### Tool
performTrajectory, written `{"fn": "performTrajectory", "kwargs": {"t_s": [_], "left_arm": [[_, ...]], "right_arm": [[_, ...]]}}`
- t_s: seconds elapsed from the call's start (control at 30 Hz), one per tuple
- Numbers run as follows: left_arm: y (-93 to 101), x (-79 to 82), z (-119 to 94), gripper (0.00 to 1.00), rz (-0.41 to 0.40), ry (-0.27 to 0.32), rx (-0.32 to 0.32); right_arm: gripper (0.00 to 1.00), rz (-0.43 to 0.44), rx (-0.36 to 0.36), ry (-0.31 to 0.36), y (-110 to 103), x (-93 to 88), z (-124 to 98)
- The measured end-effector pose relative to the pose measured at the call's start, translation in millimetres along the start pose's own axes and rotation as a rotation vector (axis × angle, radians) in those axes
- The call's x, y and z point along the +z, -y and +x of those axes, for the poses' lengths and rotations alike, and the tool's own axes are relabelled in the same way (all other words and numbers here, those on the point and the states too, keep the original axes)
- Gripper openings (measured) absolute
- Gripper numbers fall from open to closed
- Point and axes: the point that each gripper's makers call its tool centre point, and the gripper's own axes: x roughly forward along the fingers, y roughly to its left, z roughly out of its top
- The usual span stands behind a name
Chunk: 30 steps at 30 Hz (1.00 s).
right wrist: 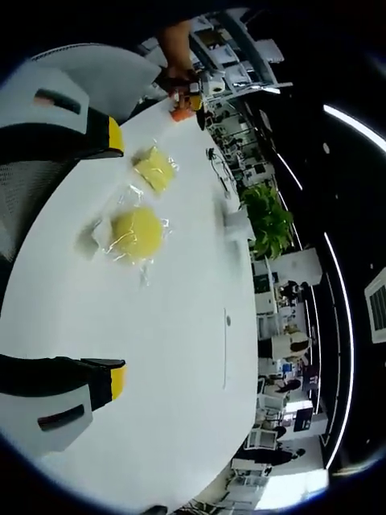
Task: Compare the silicone blocks by pressing each to a similar depth, holding the contact briefly, and releasing to observe deformation and rebound differences across the visible hardness samples.
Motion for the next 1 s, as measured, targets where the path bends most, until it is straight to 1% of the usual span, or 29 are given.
{"fn": "performTrajectory", "kwargs": {"t_s": [0.07,0.1,0.13,0.23,0.27,0.37,0.43,0.53,0.6,0.63,0.77,0.83,0.87,1.0], "left_arm": [[3.7,-4.5,1,1.00,0.020,-0.020,0.002],[5.8,-5.5,2,1.00,0.007,-0.020,0.000],[9.5,-3.9,2,1.00,-0.010,-0.007,-0.012],[12.1,-3.7,3,1.00,0.006,-0.006,-0.003],[12.0,-5.2,4,1.00,0.011,-0.008,-0.005],[13.5,-7.5,5,1.00,-0.007,-0.019,-0.014],[14.3,-8.2,5,1.00,-0.008,-0.024,-0.014],[15.0,-9.6,3,1.00,-0.011,-0.025,-0.019],[13.1,-13.1,0,1.00,0.004,-0.044,-0.004],[13.5,-13.3,-2,1.00,0.036,-0.051,-0.003],[14.5,-11.6,-3,1.00,0.031,-0.051,-0.019],[14.2,-12.2,-2,1.00,0.032,-0.057,-0.018],[14.2,-13.2,-2,1.00,0.031,-0.060,-0.017],[15.6,-13.8,0,1.00,0.013,-0.056,-0.017]], "right_arm": [[0.96,-0.004,-0.002,0.007,0,0.6,0],[0.96,-0.011,-0.001,0.016,0,1.5,0],[0.96,-0.013,-0.001,0.017,-1,1.4,0],[0.96,-0.018,-0.002,-0.001,-1,-2.0,1],[0.96,-0.015,0.000,-0.006,-1,-3.1,1],[0.96,-0.009,0.018,-0.005,-5,-3.3,3],[0.96,-0.041,0.017,-0.020,-7,-5.8,5],[0.96,-0.059,0.026,-0.027,-10,-5.7,7],[0.96,-0.064,0.028,-0.024,-11,-3.4,7],[0.96,-0.066,0.026,-0.023,-11,-2.3,7],[0.96,-0.072,0.023,-0.012,-11,-1.6,9],[0.96,-0.058,0.038,-0.024,-14,-6.1,12],[0.96,-0.067,0.038,-0.028,-16,-7.5,12],[0.96,-0.075,0.045,-0.028,-17,-8.0,11]]}}
